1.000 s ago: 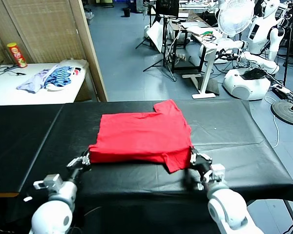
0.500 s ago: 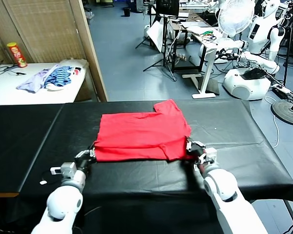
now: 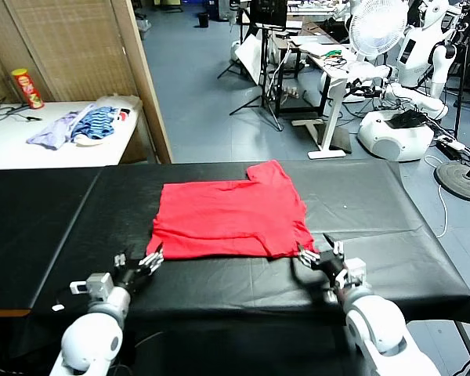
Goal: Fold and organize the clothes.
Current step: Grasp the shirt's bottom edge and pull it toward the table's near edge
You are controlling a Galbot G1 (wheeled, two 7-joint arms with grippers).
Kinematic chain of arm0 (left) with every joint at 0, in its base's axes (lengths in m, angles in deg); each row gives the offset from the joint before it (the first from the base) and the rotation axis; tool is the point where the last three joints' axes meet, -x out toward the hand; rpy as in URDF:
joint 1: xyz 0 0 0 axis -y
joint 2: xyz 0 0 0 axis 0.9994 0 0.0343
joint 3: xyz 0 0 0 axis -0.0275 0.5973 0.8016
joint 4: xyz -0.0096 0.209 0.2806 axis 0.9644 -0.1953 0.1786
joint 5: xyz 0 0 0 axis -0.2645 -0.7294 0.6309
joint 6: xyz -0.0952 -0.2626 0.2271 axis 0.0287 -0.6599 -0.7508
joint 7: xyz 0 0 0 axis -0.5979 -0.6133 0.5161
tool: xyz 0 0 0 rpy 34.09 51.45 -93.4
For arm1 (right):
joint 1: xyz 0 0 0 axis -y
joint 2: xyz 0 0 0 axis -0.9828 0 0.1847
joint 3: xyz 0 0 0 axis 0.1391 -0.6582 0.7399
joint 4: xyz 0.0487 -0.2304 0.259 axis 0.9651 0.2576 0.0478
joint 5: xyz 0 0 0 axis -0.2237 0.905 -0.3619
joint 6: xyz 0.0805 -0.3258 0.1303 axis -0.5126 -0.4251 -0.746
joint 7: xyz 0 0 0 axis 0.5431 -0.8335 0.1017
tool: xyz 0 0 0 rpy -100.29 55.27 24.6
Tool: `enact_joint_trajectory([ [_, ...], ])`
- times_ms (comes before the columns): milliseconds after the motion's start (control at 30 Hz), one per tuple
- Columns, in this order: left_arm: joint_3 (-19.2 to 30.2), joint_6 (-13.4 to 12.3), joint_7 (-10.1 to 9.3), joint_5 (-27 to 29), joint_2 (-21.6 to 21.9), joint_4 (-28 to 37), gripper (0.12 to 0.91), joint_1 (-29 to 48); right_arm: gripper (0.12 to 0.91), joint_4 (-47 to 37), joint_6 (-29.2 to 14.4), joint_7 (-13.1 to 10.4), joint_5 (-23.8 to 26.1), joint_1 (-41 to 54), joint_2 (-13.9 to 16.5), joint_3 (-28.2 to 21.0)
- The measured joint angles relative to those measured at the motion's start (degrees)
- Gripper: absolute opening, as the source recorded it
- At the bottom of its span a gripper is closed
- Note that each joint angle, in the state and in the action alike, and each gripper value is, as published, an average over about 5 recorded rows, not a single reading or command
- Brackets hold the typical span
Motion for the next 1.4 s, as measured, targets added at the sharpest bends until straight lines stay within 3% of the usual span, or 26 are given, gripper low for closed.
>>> enact_joint_trajectory([
  [67, -0.05, 0.12, 0.09, -0.83, -0.13, 0.63, 0.698, 0.0, 0.478, 0.01, -0.06, 0.01, 0.38, -0.18, -0.22, -0.08],
  [267, -0.01, 0.45, 0.21, -1.23, -0.35, 0.87, 0.374, -0.51, 0.174, 1.37, 0.0, -0.76, 0.86, -1.37, -0.14, 0.07],
  [400, 0.02, 0.5, -0.6, 2.2, -0.62, -0.14, 0.17, -1.36, 0.126, 3.2, 1.46, -2.09, 0.68, -2.73, 0.15, 0.31],
  [500, 0.02, 0.75, -1.45, 5.57, -0.43, -1.55, 0.127, -2.78, 0.127, 5.18, 2.9, -2.66, 0.18, -4.33, 0.74, 0.81],
  [667, -0.54, 1.11, -1.91, 10.23, 0.44, -5.77, 0.126, -7.43, 0.127, 9.06, 4.72, -3.02, -0.85, -8.48, 1.96, 2.26],
  [867, -2.17, 1.45, -2.05, 11.47, 0.64, -10.53, 0.126, -13.57, 0.128, 13.11, 5.54, -3.6, -1.76, -13.98, 2.03, 3.57],
  [967, -2.73, 1.79, -1.92, 11.37, 0.52, -12.36, 0.127, -16.21, 0.198, 14.66, 6.1, -3.97, -1.72, -16.11, 1.62, 3.69],
  [1033, -2.94, 2.29, -2.14, 11.4, 0.38, -13.43, 0.157, -17.75, 0.305, 15.81, 6.82, -4.19, -1.7, -17.43, 1.54, 3.84],
  [1133, -3.09, 4.41, -4.14, 11.12, 0.35, -15.12, 0.284, -19.85, 0.473, 18.19, 8.83, -4.82, -1.71, -19.49, 1.79, 4.28],
  [1267, -3.27, 9.18, -9.18, 9.92, 1.22, -18.09, 0.518, -22.39, 0.684, 22.46, 13.3, -6.14, -2.54, -21.43, 2.48, 5.47],
  [1400, -4.16, 11.61, -11.07, 9.92, 2.56, -22.27, 0.715, -23.83, 0.785, 26.16, 15.67, -6.28, -5.51, -20.47, 3.49, 7.77],
])
